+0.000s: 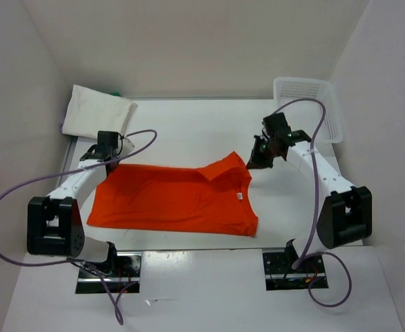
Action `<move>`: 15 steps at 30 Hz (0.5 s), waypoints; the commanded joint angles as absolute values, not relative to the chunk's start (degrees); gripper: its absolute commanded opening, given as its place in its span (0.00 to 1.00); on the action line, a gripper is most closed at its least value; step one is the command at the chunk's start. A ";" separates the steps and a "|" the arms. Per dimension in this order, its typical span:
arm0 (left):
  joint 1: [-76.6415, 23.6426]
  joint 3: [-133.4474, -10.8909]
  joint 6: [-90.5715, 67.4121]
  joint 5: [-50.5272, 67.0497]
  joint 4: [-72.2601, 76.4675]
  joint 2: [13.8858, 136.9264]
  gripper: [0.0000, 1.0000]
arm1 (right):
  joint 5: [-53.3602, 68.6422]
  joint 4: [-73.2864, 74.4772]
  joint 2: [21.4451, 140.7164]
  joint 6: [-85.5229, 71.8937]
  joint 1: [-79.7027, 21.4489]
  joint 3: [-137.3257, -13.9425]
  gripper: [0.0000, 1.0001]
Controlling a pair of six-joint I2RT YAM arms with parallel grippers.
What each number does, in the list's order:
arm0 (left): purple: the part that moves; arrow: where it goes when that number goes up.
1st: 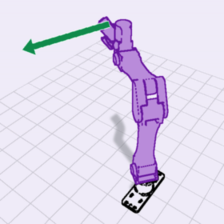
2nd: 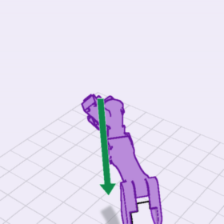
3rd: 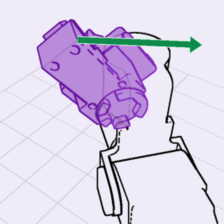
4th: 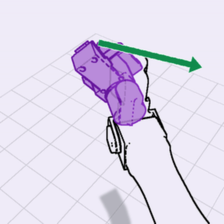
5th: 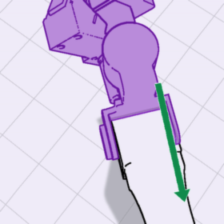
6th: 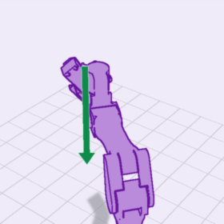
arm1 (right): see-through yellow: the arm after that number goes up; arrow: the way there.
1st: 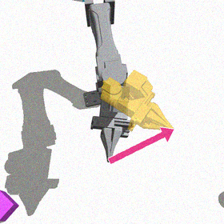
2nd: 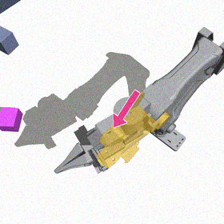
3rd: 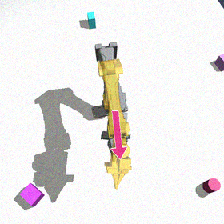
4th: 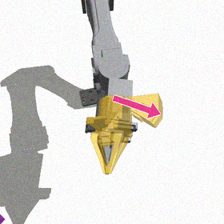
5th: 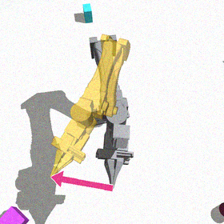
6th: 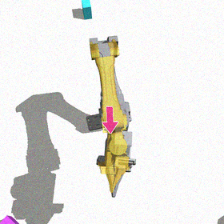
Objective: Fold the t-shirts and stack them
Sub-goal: Fold the other side of the tshirt into a rectangle
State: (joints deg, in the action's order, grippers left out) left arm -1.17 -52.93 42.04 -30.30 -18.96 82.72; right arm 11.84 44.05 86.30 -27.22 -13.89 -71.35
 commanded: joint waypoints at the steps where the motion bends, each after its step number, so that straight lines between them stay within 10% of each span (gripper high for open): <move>1: -1.23 -49.50 43.33 -29.01 -21.79 77.00 0.00 | 16.96 42.63 80.71 -31.72 -16.95 -62.35 0.00; 15: -3.08 -37.62 49.56 -32.15 -16.89 71.46 0.00 | 17.58 44.56 72.60 -36.83 -23.55 -55.36 0.00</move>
